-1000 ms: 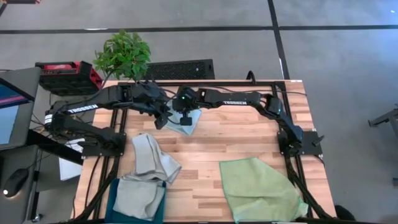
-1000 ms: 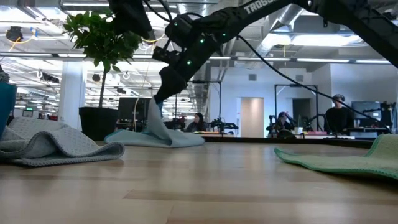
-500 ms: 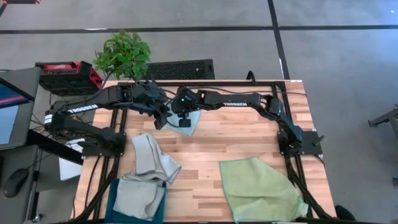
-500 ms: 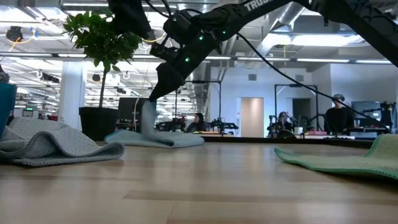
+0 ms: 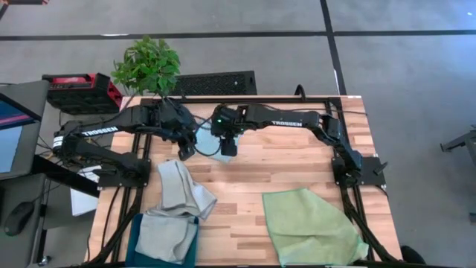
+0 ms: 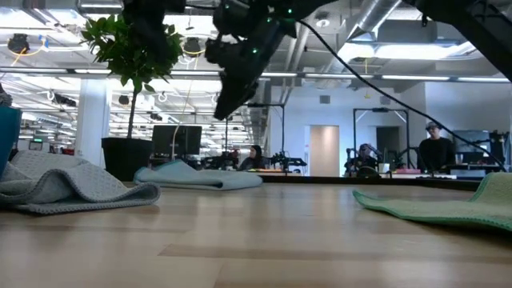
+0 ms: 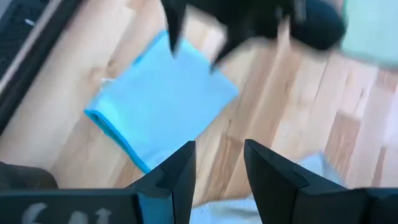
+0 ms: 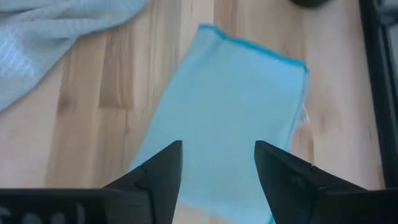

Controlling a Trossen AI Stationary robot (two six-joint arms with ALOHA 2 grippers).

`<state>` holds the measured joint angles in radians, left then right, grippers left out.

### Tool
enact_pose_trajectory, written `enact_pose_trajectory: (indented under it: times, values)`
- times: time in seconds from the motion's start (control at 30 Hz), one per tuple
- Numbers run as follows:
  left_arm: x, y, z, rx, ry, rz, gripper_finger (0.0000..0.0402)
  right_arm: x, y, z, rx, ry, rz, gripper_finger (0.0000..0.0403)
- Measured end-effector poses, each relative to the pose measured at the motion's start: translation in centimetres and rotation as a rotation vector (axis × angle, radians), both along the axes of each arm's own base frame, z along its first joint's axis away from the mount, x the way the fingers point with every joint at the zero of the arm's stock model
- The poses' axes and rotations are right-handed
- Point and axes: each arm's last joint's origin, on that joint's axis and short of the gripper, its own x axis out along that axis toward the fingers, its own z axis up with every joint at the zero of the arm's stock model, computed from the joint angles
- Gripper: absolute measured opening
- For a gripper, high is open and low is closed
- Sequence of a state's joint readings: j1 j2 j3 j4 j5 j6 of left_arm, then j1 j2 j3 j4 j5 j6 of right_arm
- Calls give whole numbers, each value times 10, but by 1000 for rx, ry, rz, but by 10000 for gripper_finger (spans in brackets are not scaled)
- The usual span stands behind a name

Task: Fold microfiber towels
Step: Put the blue microfiber towel into the blue bin

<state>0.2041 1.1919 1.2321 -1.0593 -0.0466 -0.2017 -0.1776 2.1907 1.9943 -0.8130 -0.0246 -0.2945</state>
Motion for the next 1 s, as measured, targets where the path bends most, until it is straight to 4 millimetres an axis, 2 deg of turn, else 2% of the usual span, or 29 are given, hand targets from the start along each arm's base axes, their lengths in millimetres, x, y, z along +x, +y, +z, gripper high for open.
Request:
enact_pose_trajectory:
  times: [0.1, 0.33, 0.57, 0.63, 0.77, 1.0]
  values:
    - [0, -4, -15, 17, 44, -63, 128, -16, -1, 12, 47, 74, -57, 225]
    - [4, -6, -60, 64, 86, -192, 128, -46, 10, 51, 89, 111, -117, 225]
    - [15, -4, -109, 152, 5, -319, 128, -63, 24, 93, 91, -25, -114, 225]
    - [21, -2, -123, 171, -37, -325, 128, -65, 28, 98, 90, -45, -105, 225]
    - [31, 0, -152, 185, -12, -352, 128, -68, 32, 103, 89, -60, -94, 225]
    - [55, 5, -186, 242, 22, -373, 128, -64, 33, 97, 91, -40, -94, 225]
